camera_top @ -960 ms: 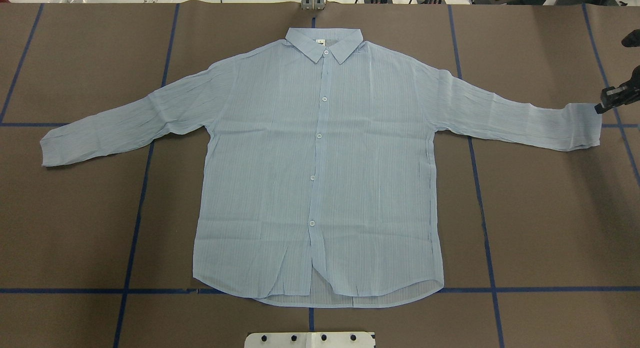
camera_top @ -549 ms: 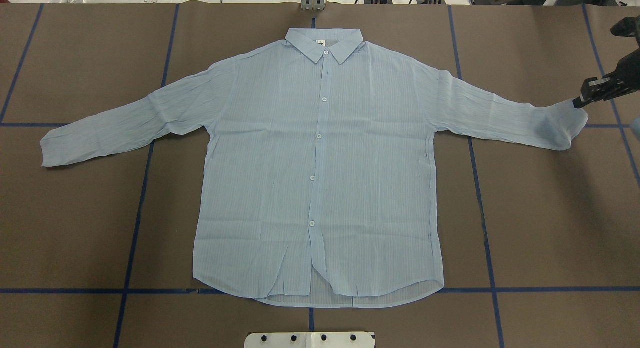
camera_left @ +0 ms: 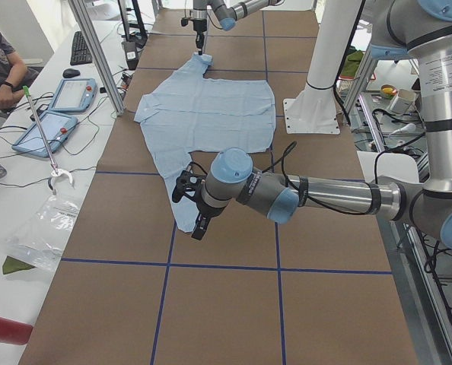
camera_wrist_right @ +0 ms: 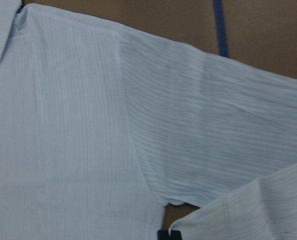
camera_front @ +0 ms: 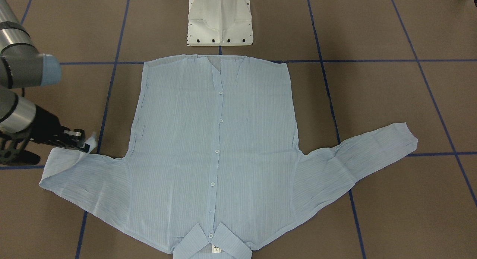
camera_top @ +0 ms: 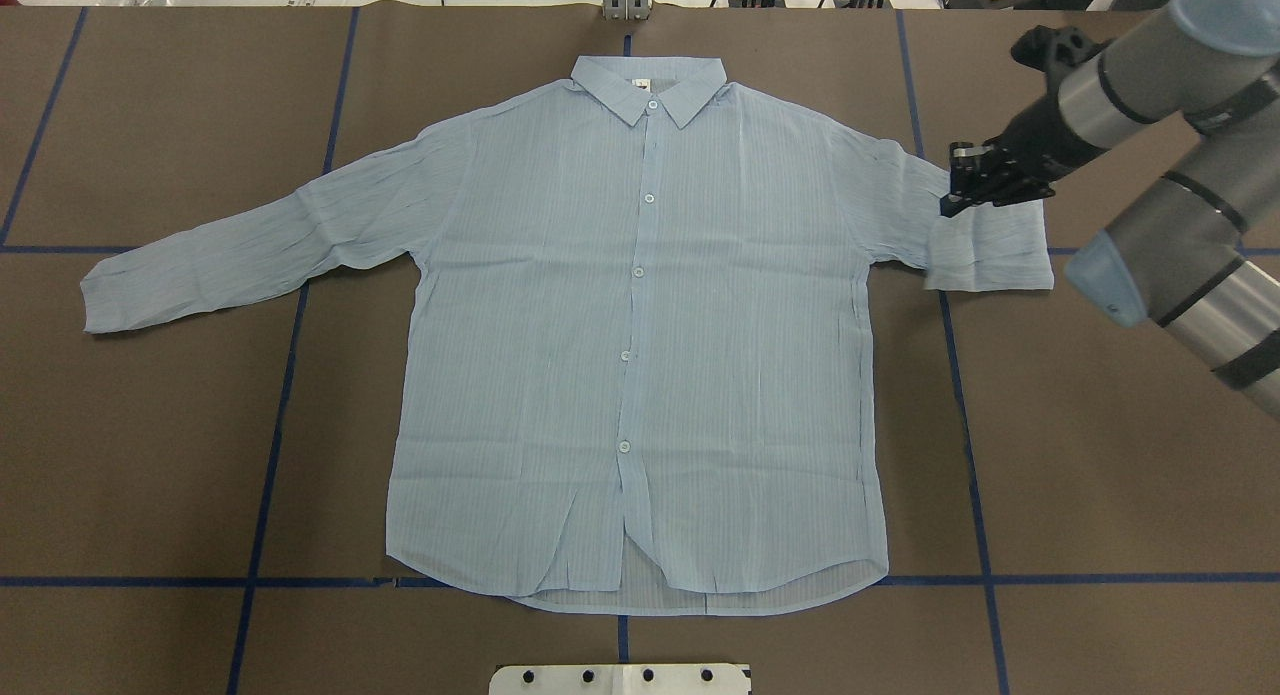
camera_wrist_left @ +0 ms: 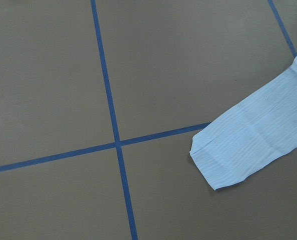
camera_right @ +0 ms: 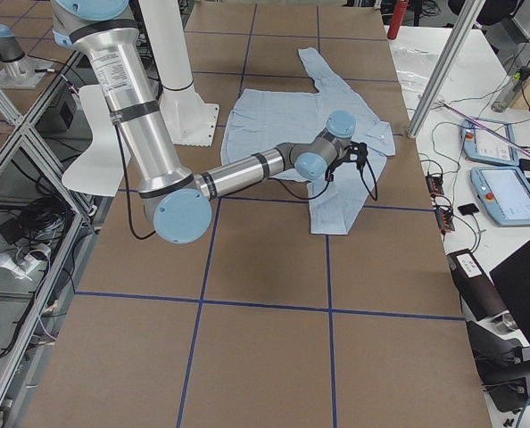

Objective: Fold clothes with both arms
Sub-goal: 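Grasp the sleeve with the right gripper and fold it across the shirt body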

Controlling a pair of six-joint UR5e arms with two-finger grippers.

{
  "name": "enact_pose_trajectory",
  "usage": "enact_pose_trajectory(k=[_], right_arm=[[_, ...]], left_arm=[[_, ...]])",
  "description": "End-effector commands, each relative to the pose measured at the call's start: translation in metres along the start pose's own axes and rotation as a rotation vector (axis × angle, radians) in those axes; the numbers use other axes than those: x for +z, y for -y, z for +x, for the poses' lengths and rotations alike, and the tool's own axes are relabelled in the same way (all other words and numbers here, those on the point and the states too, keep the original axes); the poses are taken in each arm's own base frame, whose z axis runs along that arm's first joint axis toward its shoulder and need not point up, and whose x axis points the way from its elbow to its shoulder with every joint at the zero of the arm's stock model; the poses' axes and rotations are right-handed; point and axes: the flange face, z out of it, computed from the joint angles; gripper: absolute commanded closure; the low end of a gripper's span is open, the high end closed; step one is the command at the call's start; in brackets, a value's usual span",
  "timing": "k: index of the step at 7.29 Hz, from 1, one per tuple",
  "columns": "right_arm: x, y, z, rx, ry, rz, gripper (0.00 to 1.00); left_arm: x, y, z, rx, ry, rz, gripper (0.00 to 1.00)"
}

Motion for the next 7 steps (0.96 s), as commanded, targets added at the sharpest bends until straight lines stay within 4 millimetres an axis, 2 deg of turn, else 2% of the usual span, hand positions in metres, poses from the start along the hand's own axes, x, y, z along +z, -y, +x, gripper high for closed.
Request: enact_pose_trajectory(k=[1, 2, 3, 6, 7], right_arm=[[0.054, -0.011, -0.155, 0.129, 0.019, 0.101, 1.00], [0.070, 0.006, -0.237, 0.174, 0.023, 0.150, 1.00], [0.083, 0.008, -0.283, 0.179, 0.019, 0.160, 1.00], [0.106, -0.017, -0.361, 0.164, 0.019, 0.188, 1.00], [0.110, -0.026, -0.372, 0.169, 0.038, 0.194, 1.00]], left_arm=[[0.002, -0.002, -0.003, 0.001, -0.002, 0.004, 0.00], [0.002, -0.002, -0.003, 0.001, -0.002, 0.004, 0.00], [0.002, -0.002, -0.002, 0.001, -0.003, 0.004, 0.00], [0.002, -0.002, -0.002, 0.000, -0.003, 0.005, 0.00], [0.002, -0.001, -0.002, 0.001, -0.004, 0.006, 0.00]])
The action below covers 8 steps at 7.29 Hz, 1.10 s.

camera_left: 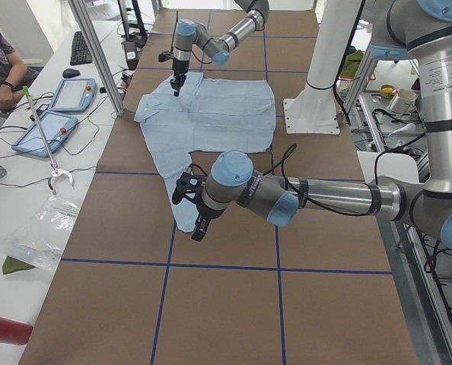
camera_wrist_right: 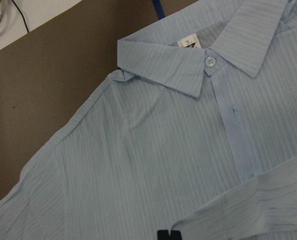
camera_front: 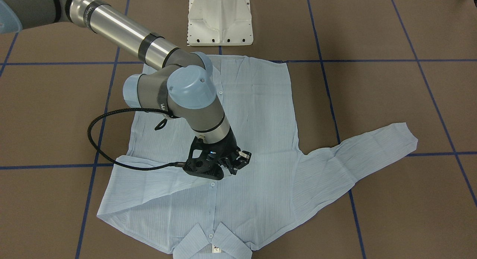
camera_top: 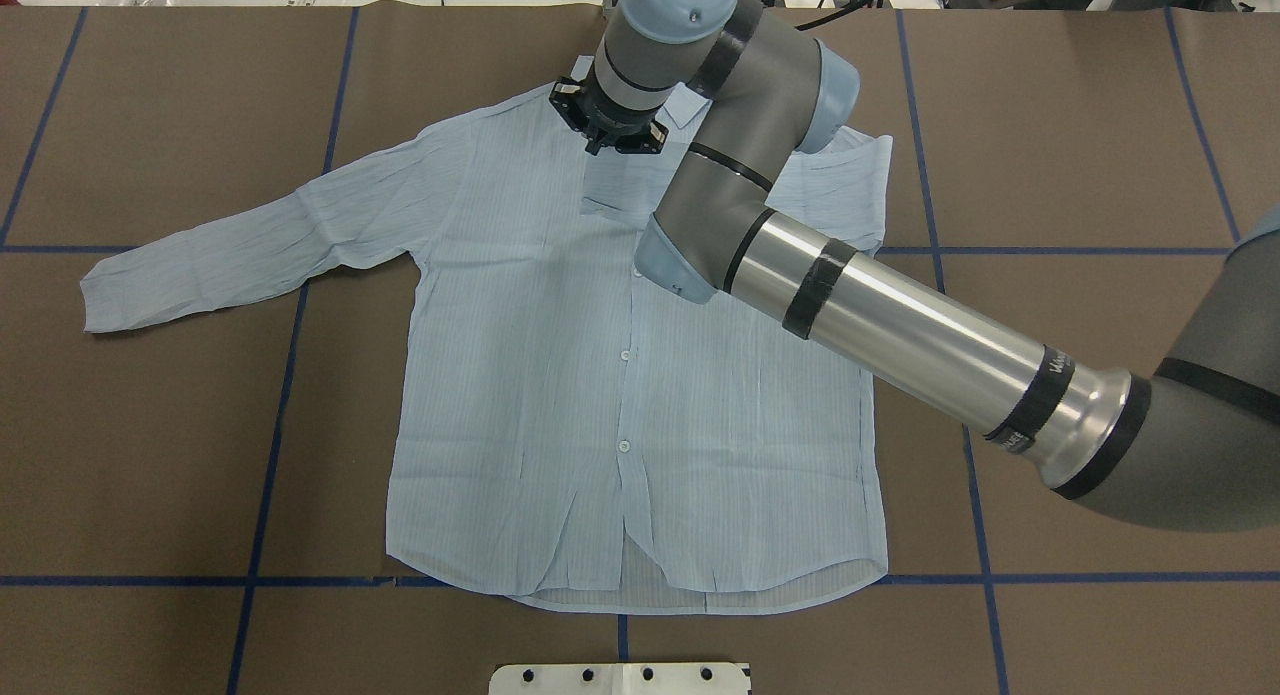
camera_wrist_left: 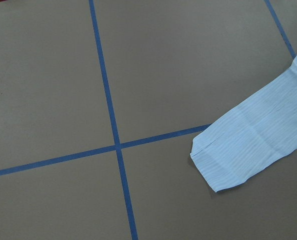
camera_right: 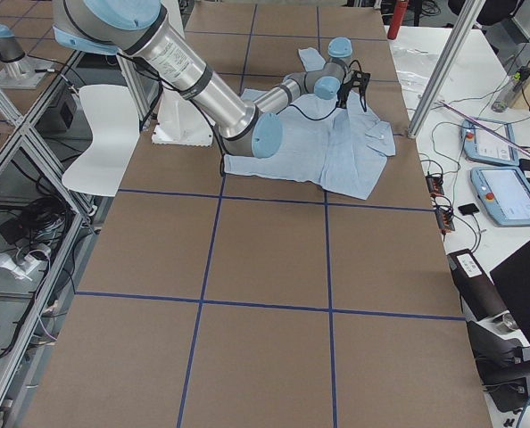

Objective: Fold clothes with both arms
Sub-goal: 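Grasp the sleeve with the right gripper and fold it across the shirt body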

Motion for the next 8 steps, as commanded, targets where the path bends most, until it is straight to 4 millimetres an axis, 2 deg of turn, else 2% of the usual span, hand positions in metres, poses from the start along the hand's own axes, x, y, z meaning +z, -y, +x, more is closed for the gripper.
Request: enact_pose_trajectory(k=[1, 2, 4, 5, 6, 7, 8], right_arm=[[0.012, -0.022, -0.019, 0.020, 0.029, 0.020, 1.00], [0.010, -0.029, -0.030, 0.026, 0.039, 0.021, 1.00], [0.020, -0.033, -0.028, 0.042, 0.024, 0.025, 1.00], [0.022, -0.035, -0.027, 0.042, 0.022, 0.023, 0.42], [0.019, -0.041, -0.034, 0.040, 0.030, 0.019, 0.26], [0.014, -0.044, -0.047, 0.040, 0.041, 0.022, 0.19], [0.010, -0.045, -0.055, 0.059, 0.049, 0.021, 0.18]], left_arm=[[0.000, 0.001, 0.001, 0.002, -0.001, 0.000, 0.00], [0.000, 0.001, 0.001, 0.002, -0.001, 0.000, 0.00], [0.004, 0.004, 0.003, -0.031, -0.003, -0.004, 0.00], [0.017, 0.011, 0.017, -0.079, -0.015, -0.026, 0.00], [0.033, 0.026, 0.023, -0.145, -0.024, -0.041, 0.00], [0.051, 0.041, 0.027, -0.154, -0.030, -0.058, 0.00], [0.088, 0.062, 0.038, -0.152, -0.052, -0.088, 0.00]])
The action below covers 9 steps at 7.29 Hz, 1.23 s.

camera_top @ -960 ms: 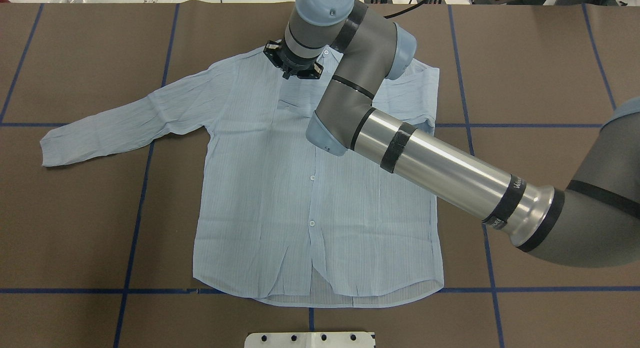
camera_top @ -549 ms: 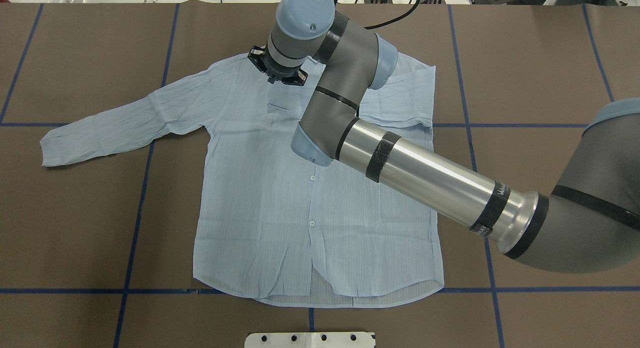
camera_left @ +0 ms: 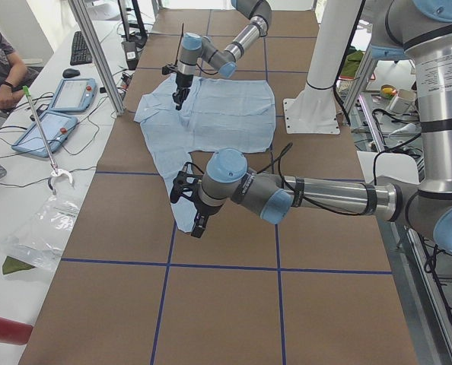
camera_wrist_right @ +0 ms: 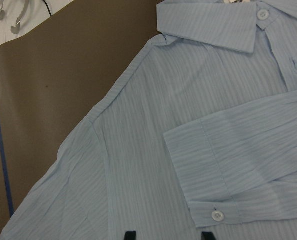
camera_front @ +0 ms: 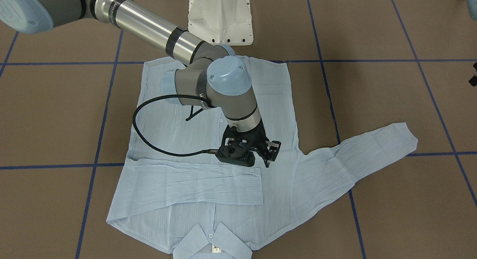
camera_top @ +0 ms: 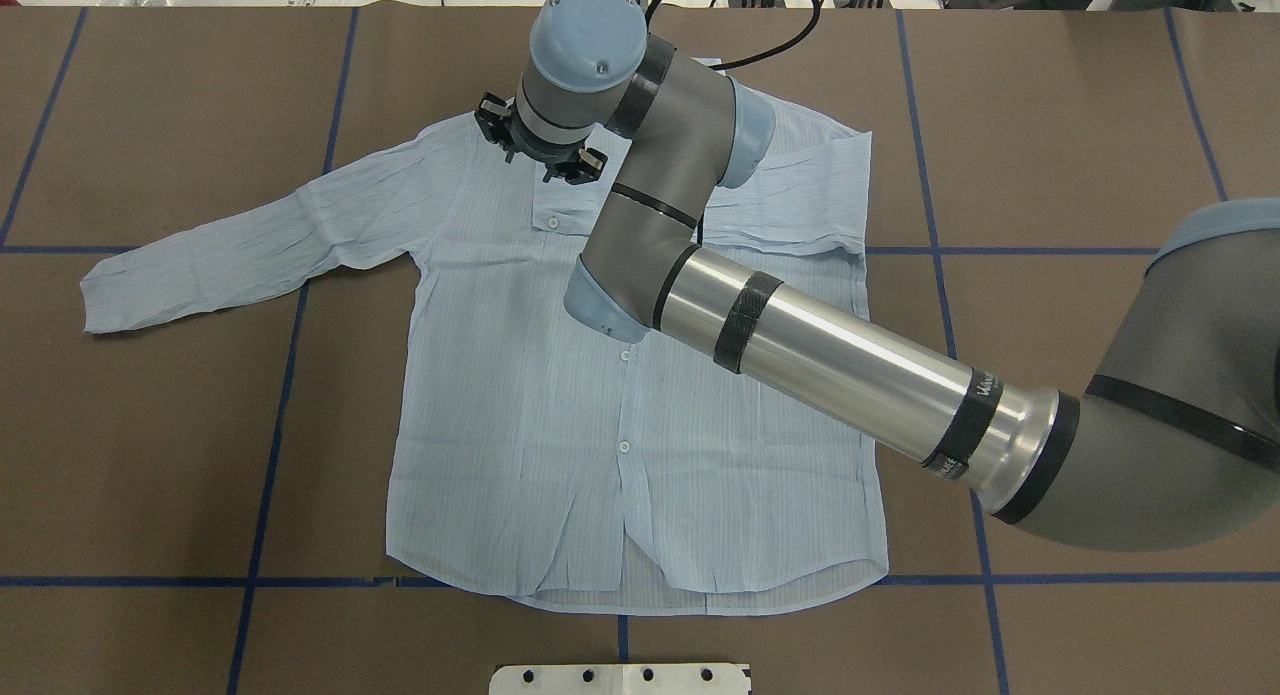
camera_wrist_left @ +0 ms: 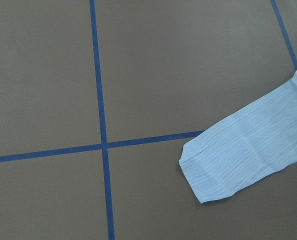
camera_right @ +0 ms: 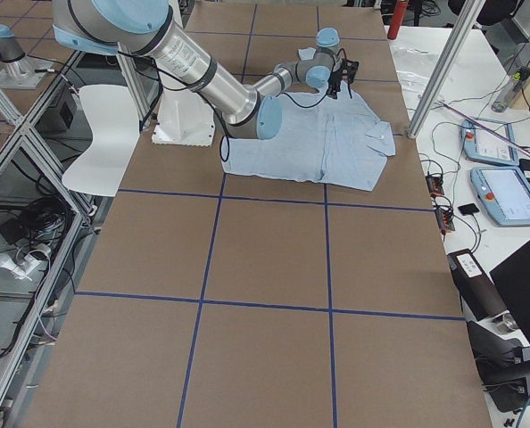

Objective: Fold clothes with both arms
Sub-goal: 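Grasp the sleeve with the right gripper and fold it across the shirt body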

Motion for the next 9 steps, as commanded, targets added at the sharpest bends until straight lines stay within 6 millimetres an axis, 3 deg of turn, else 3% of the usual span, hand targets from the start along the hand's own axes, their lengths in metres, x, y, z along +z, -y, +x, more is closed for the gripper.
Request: enact_pose_trajectory(k=[1, 2, 4, 6, 8, 9], right_arm=[[-0.015, -0.006, -0.017, 0.060, 0.028, -0.003, 0.02], [-0.030, -0.009, -0.006, 0.077, 0.046, -0.022, 0.02], [-0.071, 0.005, 0.083, 0.093, 0.015, -0.033, 0.02], [-0.122, 0.047, 0.197, 0.111, 0.009, -0.056, 0.01], [-0.134, 0.067, 0.251, 0.020, -0.021, -0.042, 0.01], [-0.136, 0.068, 0.260, 0.024, -0.028, -0.040, 0.01]], left_arm=[[0.070, 0.043, 0.017, -0.051, -0.043, -0.027, 0.01], [0.113, 0.047, 0.024, -0.091, -0.082, -0.031, 0.03], [0.166, 0.043, 0.014, -0.083, -0.085, -0.023, 0.09], [0.196, 0.028, 0.027, -0.066, -0.078, -0.074, 0.24], [0.206, 0.022, 0.031, -0.076, -0.076, -0.094, 0.36], [0.208, 0.021, 0.033, -0.073, -0.077, -0.098, 0.38]])
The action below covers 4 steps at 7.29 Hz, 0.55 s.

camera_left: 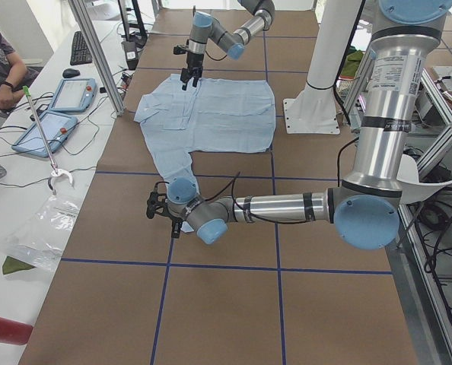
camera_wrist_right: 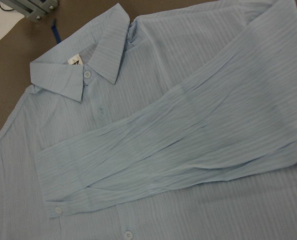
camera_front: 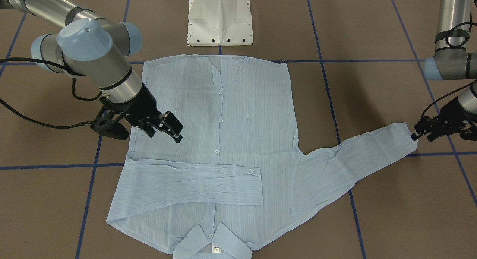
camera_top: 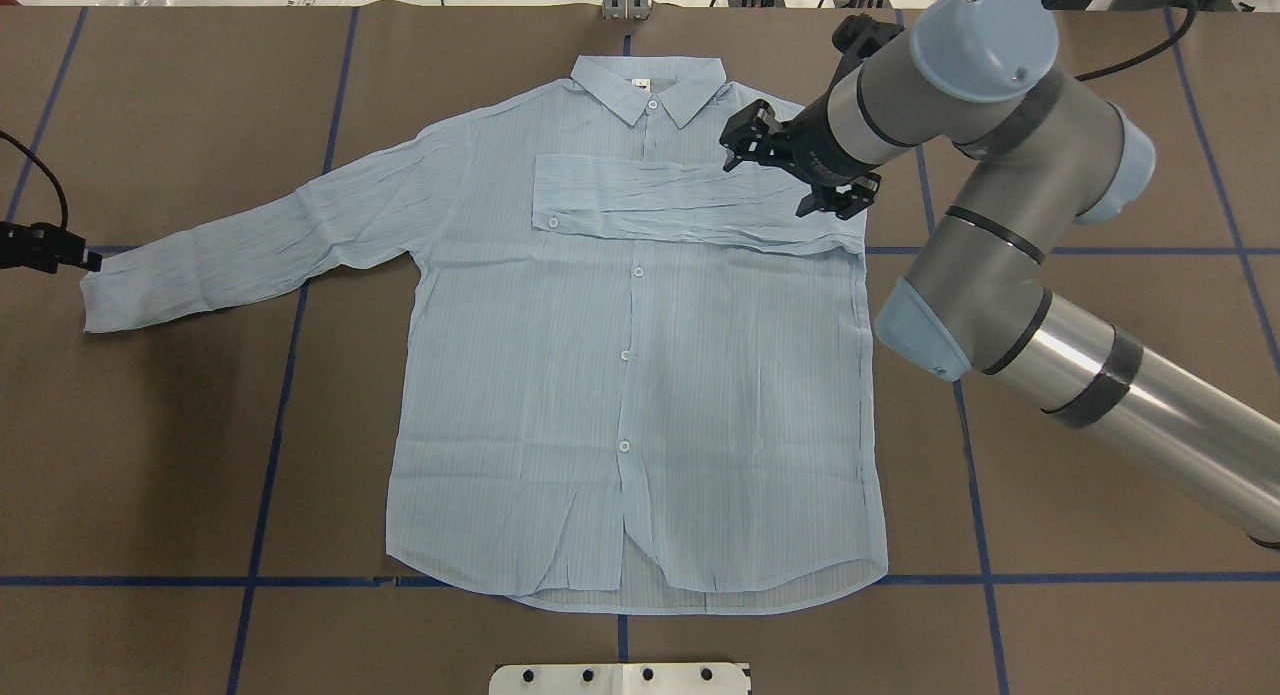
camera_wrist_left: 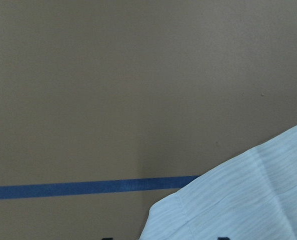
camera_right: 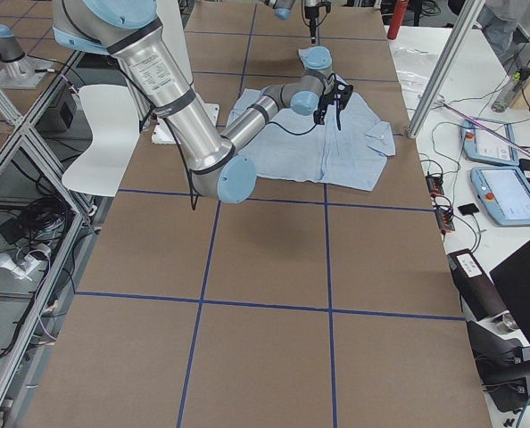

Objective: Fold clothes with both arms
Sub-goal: 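Release the sleeve and raise the right gripper while the left gripper approaches the other cuff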

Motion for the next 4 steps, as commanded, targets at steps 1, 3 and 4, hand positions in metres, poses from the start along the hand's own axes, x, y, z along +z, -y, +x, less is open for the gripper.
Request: enact_pose_trajectory(k=[1, 3, 4], right_arm=[[-0.006, 0.005, 0.022, -0.010, -0.012, 0.006, 0.02], [-0.005, 0.006, 0.027, -0.008, -0.016, 0.011, 0.02], [-0.006, 0.006, 0.029, -0.007, -0.018, 0.014, 0.01]], left_arm=[[0.011, -0.001, 0.004, 0.006, 0.010, -0.008, 0.38], [0.018, 0.000, 0.001, 0.003, 0.030, -0.006, 0.38], [0.021, -0.001, 0.002, 0.004, 0.033, -0.010, 0.38]])
